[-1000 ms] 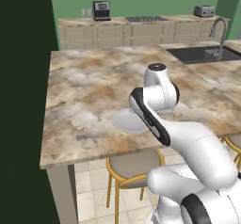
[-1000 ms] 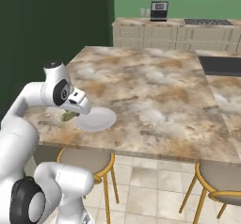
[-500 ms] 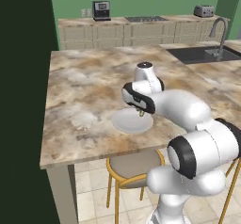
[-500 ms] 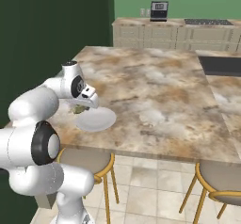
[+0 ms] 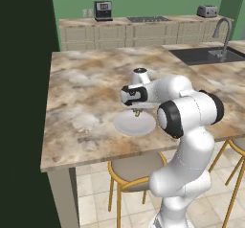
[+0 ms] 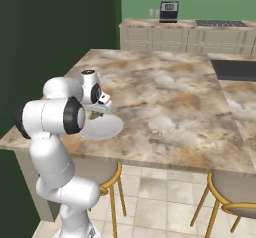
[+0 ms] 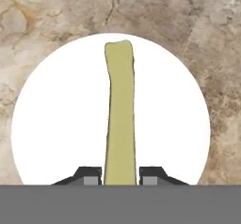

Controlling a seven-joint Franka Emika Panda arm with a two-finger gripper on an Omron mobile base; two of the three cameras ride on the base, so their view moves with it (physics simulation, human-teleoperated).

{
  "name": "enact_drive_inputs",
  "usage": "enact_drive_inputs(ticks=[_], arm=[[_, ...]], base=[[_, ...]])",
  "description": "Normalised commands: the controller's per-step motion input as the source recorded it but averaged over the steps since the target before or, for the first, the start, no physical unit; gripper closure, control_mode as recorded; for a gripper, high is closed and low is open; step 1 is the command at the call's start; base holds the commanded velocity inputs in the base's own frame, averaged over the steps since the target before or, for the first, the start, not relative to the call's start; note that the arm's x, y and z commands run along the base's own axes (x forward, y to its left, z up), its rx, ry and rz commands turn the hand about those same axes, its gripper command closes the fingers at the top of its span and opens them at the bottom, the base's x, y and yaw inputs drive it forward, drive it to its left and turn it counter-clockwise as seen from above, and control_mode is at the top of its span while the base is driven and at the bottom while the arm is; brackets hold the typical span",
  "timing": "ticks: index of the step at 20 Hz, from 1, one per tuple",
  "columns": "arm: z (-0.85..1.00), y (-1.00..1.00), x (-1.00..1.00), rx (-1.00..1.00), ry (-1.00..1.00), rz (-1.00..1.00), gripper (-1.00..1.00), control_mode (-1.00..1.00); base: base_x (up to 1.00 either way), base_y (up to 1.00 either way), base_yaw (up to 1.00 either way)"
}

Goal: Retrieve the butter from the fridge and place it on a plate on the dining table. Then retrieve the butter knife by the fridge and place it near the plate.

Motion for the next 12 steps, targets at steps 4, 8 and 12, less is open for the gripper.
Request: enact_drive_inputs(ticks=[4,8,12], arm=[[-0.68,0.00,0.18,0.00,0.00,-0.01,1.00,-1.00],[-0.67,-0.04,0.00,0.00,0.00,-0.04,1.00,-1.00],[-0.64,-0.08,0.00,0.00,-0.02,-0.03,1.00,-1.00]], base=[[0.00,0.00,0.00],[0.00,0.00,0.00],[0.00,0.00,0.00]])
